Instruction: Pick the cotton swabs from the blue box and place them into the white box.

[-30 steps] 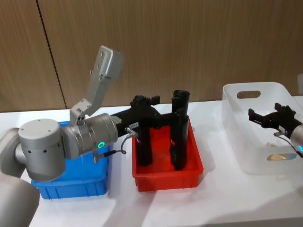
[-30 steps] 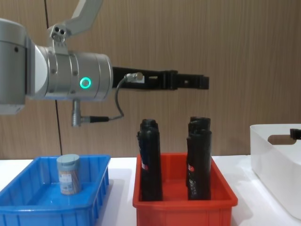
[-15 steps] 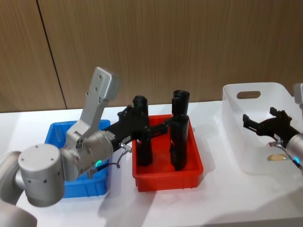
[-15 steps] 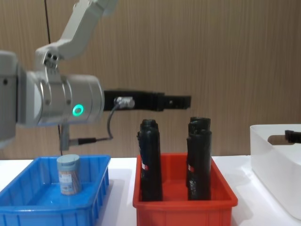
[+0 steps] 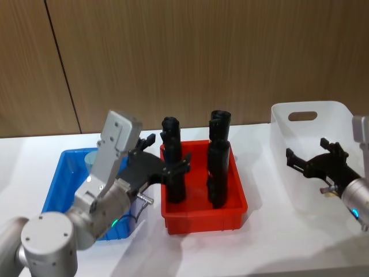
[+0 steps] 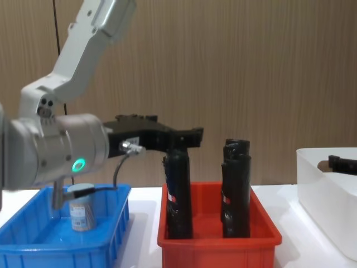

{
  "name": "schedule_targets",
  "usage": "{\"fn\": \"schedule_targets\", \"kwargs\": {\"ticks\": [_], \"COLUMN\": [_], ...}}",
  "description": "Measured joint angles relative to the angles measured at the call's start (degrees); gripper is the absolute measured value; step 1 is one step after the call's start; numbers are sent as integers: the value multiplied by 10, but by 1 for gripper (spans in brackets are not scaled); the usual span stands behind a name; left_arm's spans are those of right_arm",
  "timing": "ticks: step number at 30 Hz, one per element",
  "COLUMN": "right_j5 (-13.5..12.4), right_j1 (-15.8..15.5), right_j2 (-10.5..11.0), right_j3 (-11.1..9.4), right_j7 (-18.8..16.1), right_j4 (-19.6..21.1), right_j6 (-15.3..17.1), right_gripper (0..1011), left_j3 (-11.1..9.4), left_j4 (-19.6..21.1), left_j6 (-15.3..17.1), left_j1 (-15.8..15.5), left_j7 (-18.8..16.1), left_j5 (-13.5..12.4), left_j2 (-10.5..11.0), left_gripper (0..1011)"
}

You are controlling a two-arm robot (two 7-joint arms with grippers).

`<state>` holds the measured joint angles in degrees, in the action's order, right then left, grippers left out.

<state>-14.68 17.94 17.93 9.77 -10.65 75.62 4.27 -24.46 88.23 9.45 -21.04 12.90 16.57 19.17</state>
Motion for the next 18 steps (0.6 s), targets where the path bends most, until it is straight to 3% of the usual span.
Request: {"fn": "schedule_targets", "kwargs": {"ticks": [10, 18], "right_j5": [-6, -9], "right_j1": [-59, -100], "right_j2": [4, 8], "right_j3": [10, 17], "right_j7": [21, 37], "right_j4": [80, 137], "right_j6": [-8, -13], "right_gripper": [1001, 1002], "left_j3": [-10, -15], "left_j4": [32, 48], "left_j6": [-56, -82], "left_j1": [48, 71], "left_j7": [-79, -117], "left_j5": [-33, -49], "left_j2": [18, 26], "left_gripper": [1004, 1004]}}
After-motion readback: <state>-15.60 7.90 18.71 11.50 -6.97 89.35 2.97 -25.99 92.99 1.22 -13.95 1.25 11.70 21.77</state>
